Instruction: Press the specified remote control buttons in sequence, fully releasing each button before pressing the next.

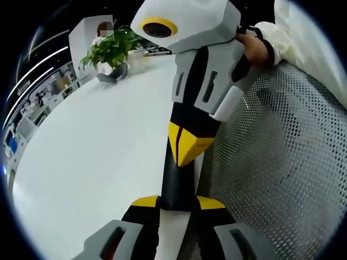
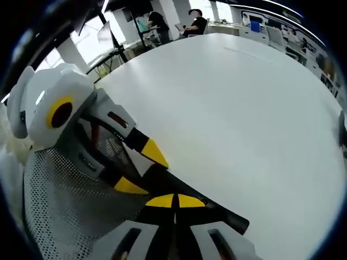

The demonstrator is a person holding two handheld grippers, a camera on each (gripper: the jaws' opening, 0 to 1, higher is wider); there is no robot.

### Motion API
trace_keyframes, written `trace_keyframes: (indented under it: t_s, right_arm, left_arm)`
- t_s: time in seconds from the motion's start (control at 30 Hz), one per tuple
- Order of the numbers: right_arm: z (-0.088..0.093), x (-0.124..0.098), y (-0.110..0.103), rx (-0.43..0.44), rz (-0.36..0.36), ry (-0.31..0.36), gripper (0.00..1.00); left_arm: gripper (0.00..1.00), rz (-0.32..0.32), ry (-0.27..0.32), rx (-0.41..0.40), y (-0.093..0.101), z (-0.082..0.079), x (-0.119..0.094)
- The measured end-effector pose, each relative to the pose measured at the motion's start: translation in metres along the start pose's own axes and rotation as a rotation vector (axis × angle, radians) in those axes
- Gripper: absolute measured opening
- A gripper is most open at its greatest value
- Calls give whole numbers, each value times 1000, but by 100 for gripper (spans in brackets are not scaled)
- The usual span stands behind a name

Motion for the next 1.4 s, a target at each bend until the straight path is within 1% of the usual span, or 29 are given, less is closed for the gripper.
trace_keyframes:
  t_s: [0.2,0.23,0.33,0.47,0.5,0.6,0.73,0.83,0.93,1.0,1.03,1.07,1.1,1.13,1.17,1.23,1.27,1.3,1.33,1.4]
  right_arm:
    - [0,0,-1,-24,9,-3,0]
    - [-1,0,-1,-36,14,-6,0]
    - [-2,1,-1,-33,23,-13,0]
    - [-1,0,-1,-59,23,-9,0]
    - [0,0,0,-50,17,-5,0]
    - [0,-1,3,13,-10,-1,0]
    - [0,0,3,27,-17,0,0]
    - [-2,-1,5,60,-23,-9,0]
    - [-3,-2,5,53,-25,2,0]
    - [-6,-6,5,59,-26,40,0]
    - [-10,-11,5,74,-27,85,0]
    - [-12,-14,5,79,-28,110,0]
    - [-15,-21,7,83,-12,149,0]
    - [-16,-27,9,76,16,180,0]
    - [-19,-35,13,50,72,222,0]
    - [-21,-48,16,30,131,260,0]
    - [-21,-55,17,35,156,277,0]
    - [-21,-64,19,36,191,311,0]
    - [-21,-71,21,41,210,336,0]
    - [-17,-84,23,59,248,389,4]
  left_arm:
    - [25,-1,-3,-7,0,-1,0]
    - [25,0,0,-12,0,-1,0]
    - [25,0,1,-39,-1,-2,0]
    - [25,-1,-1,-29,0,-2,0]
    - [25,0,-3,-26,0,-2,0]
    - [25,0,-7,-25,0,-3,-1]
    - [25,1,-6,-31,0,-3,-1]
    - [24,2,-8,-27,0,-3,0]
    - [24,3,-9,-19,0,-3,0]
    - [24,4,-9,-16,0,-3,0]
    - [24,5,-10,-16,0,-3,0]
    - [24,5,-10,-17,0,-3,0]
    - [24,6,-13,-16,0,-3,0]
    - [24,6,-14,-16,0,-4,0]
    - [24,7,-14,-16,0,-3,1]
    - [24,7,-13,-14,0,-4,1]
    - [24,7,-14,-14,0,-4,1]
    - [24,6,-16,-14,0,-4,1]
    - [24,6,-18,-13,0,-4,1]
    - [24,7,-19,-12,-1,-4,1]
Point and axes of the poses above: the point that each gripper's makers call its tool centre point, and the gripper's own axes: x roughly forward along the fingers, y roughly to its right, z roughly out of its underside, the point moved 8 cm from there along -x, roughly backward along the fingers, and after that the axes turned 3 degrees about x, right-handed, at the moved point
